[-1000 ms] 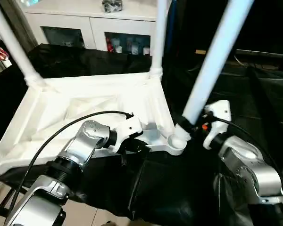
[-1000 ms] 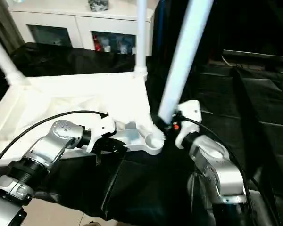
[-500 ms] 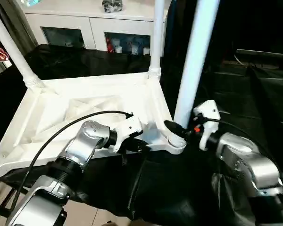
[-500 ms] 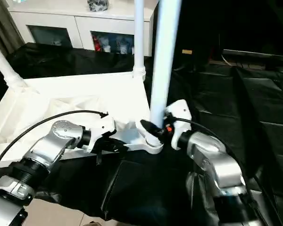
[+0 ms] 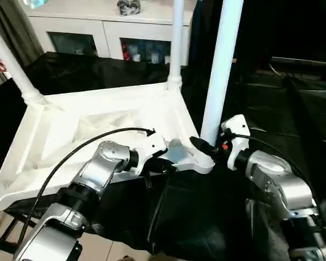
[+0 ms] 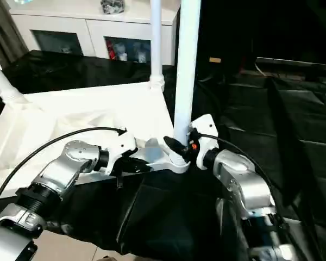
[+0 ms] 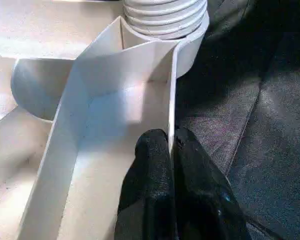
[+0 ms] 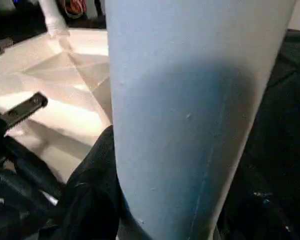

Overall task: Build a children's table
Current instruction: Insert table leg to table base

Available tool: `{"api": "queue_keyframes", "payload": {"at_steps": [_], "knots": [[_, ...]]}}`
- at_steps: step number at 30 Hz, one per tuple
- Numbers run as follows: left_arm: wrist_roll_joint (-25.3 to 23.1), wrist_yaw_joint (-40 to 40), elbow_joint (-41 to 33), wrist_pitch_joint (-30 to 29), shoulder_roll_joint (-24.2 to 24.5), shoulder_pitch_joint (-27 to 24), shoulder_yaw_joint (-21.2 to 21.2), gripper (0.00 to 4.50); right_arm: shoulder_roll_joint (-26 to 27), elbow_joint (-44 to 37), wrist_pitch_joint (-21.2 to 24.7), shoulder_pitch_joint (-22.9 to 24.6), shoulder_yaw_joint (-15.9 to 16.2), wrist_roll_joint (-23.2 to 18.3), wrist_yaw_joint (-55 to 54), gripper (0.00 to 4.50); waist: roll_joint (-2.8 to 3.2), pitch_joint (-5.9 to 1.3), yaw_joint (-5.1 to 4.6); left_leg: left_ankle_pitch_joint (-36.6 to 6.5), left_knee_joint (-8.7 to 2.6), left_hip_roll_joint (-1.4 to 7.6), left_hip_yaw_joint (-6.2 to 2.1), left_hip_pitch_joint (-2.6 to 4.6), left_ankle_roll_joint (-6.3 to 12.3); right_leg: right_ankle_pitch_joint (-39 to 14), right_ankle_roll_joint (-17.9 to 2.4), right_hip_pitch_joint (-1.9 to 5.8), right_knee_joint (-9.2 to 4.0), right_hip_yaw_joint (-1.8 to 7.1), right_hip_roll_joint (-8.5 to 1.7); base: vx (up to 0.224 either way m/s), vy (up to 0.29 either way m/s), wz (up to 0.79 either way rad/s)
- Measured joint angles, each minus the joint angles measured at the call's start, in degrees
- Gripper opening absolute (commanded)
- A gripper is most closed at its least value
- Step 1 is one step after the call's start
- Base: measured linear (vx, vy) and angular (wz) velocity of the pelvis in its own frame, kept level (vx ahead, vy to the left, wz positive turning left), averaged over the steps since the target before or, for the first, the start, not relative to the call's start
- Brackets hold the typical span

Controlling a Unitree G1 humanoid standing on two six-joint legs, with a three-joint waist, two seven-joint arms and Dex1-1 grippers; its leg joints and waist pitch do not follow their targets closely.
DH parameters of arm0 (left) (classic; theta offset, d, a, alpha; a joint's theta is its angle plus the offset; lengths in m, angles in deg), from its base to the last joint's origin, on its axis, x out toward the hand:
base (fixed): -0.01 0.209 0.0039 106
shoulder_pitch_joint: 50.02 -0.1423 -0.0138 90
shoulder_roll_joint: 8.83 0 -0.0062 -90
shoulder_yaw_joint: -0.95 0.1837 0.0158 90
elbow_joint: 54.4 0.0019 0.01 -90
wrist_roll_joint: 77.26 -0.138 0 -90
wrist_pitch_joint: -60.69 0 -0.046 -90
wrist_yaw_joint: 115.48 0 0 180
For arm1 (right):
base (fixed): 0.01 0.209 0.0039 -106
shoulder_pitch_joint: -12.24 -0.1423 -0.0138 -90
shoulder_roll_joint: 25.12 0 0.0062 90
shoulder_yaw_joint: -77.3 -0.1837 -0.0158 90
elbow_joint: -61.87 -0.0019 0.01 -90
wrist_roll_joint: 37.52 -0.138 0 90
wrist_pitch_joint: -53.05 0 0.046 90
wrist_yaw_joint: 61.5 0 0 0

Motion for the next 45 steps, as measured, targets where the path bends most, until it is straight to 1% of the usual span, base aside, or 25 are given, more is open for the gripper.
{"api": "queue_keyframes", "payload": {"at_steps": [6,8,11,15,18,22,25,29,31,33,37,39,41,42,45], "knots": [[-0.2,0.2,0.0,0.0,0.3,0.0,0.0,0.0,0.6,1.3,-2.1,1.4,-2.1,-2.7,0.7,1.9,0.07,-0.02,0.14,0.0,0.0,0.0,0.0,0.02,0.0,0.0,0.0,0.0,-0.01,-0.01,0.0,0.0,0.0,0.0],[-0.2,0.3,0.0,0.0,0.3,0.0,0.0,0.0,0.6,1.4,-2.6,1.6,-2.3,-3.1,1.1,1.9,0.1,-0.02,0.17,0.0,0.0,0.0,0.0,0.01,0.0,0.0,0.0,-0.01,-0.01,-0.01,0.0,0.0,0.0,0.0],[-0.3,0.4,0.0,0.0,0.2,0.0,0.0,0.0,1.6,2.3,-4.8,2.6,-3.6,-4.0,1.6,1.9,0.23,-0.04,0.26,0.0,0.0,0.01,0.0,0.01,0.01,0.0,0.0,-0.02,-0.03,-0.03,0.0,0.0,0.0,0.0],[-0.4,0.2,0.2,0.1,-0.1,0.1,0.0,0.0,3.6,4.5,-9.8,4.7,-5.7,-6.2,1.9,1.9,0.33,-0.09,0.34,0.0,0.0,0.01,0.0,0.0,0.01,0.0,0.0,-0.01,-0.07,-0.04,-0.01,0.0,0.0,0.0],[-0.5,0.0,0.7,0.1,-0.5,0.3,0.0,0.0,4.5,5.4,-12.2,5.7,-6.7,-6.8,2.3,1.9,0.42,-0.15,0.38,0.0,0.02,0.01,0.0,0.0,0.02,0.0,0.0,0.01,-0.07,-0.06,-0.03,0.0,0.0,0.0],[-0.5,0.1,1.4,0.5,-1.0,0.5,0.1,0.0,5.2,5.0,-16.8,8.6,-6.8,-7.3,2.3,1.9,0.74,-0.36,0.46,0.0,0.01,0.01,0.0,-0.03,0.06,0.0,0.0,0.03,-0.15,-0.09,-0.03,0.0,0.0,0.0],[-0.5,0.1,1.6,0.6,-1.0,0.5,0.1,0.0,5.2,4.9,-18.0,9.4,-6.8,-7.2,2.3,1.9,0.79,-0.39,0.43,0.0,0.01,0.01,0.0,-0.03,0.06,0.0,0.0,0.03,-0.16,-0.09,-0.04,0.0,0.0,0.0],[-0.5,0.2,1.8,1.2,-1.1,0.5,0.1,0.0,2.7,1.4,-18.4,10.4,-4.4,-3.4,2.1,1.9,0.95,-0.4,0.45,0.0,0.01,0.01,0.0,-0.04,0.06,0.0,0.0,0.04,-0.17,-0.11,-0.05,0.0,0.0,0.0],[-0.7,0.5,1.8,1.5,-1.0,0.5,0.3,0.0,0.9,-0.1,-17.6,10.3,-2.8,-1.2,1.9,1.9,0.96,-0.41,0.44,0.0,0.01,0.01,0.0,-0.04,0.06,0.0,0.0,0.05,-0.17,-0.13,-0.05,0.0,0.0,0.0],[-0.8,0.6,1.9,2.0,-1.0,0.5,0.3,0.0,-0.1,-1.2,-16.2,9.7,-1.7,0.1,1.6,1.9,0.95,-0.41,0.43,0.0,0.01,0.02,0.0,-0.03,0.06,0.0,0.0,0.05,-0.18,-0.14,-0.05,0.0,0.0,0.0],[-0.9,0.7,2.1,2.6,-0.3,0.5,0.3,0.0,-2.3,-1.3,-12.5,6.6,0.8,1.9,2.6,1.9,0.91,-0.39,0.21,0.0,0.01,0.03,0.0,-0.02,0.03,0.0,0.0,0.08,-0.17,-0.13,-0.04,0.0,0.0,0.0],[-1.0,0.8,2.1,2.6,-0.1,0.5,0.3,0.0,-3.0,-1.3,-11.4,5.6,1.7,2.9,3.6,1.9,0.86,-0.37,0.17,0.0,0.01,0.07,0.0,-0.01,0.02,0.0,0.0,0.1,-0.16,-0.14,-0.02,0.0,0.0,0.0],[-1.0,0.9,2.1,2.7,0.0,0.5,0.4,0.0,-3.5,-1.1,-10.9,4.9,2.4,3.1,4.3,1.9,0.83,-0.36,0.12,0.0,-0.02,0.07,0.0,-0.02,0.0,0.0,0.0,0.13,-0.15,-0.14,-0.01,0.0,0.0,0.0],[-1.0,1.2,2.1,2.8,0.4,0.5,0.4,0.0,-4.0,-0.1,-10.5,3.6,3.2,3.5,5.5,1.9,0.78,-0.35,-0.04,0.0,-0.02,0.08,0.0,-0.03,0.01,0.0,0.0,0.13,-0.14,-0.13,0.0,0.0,0.0,0.0],[-1.1,1.7,2.0,2.9,0.9,0.5,0.5,0.0,-4.5,3.2,-10.0,0.6,4.4,4.0,8.4,1.9,0.46,-0.38,-0.42,0.0,-0.04,0.13,0.01,-0.03,0.0,0.0,0.0,0.17,-0.15,-0.15,0.04,0.0,0.0,0.0]]}}
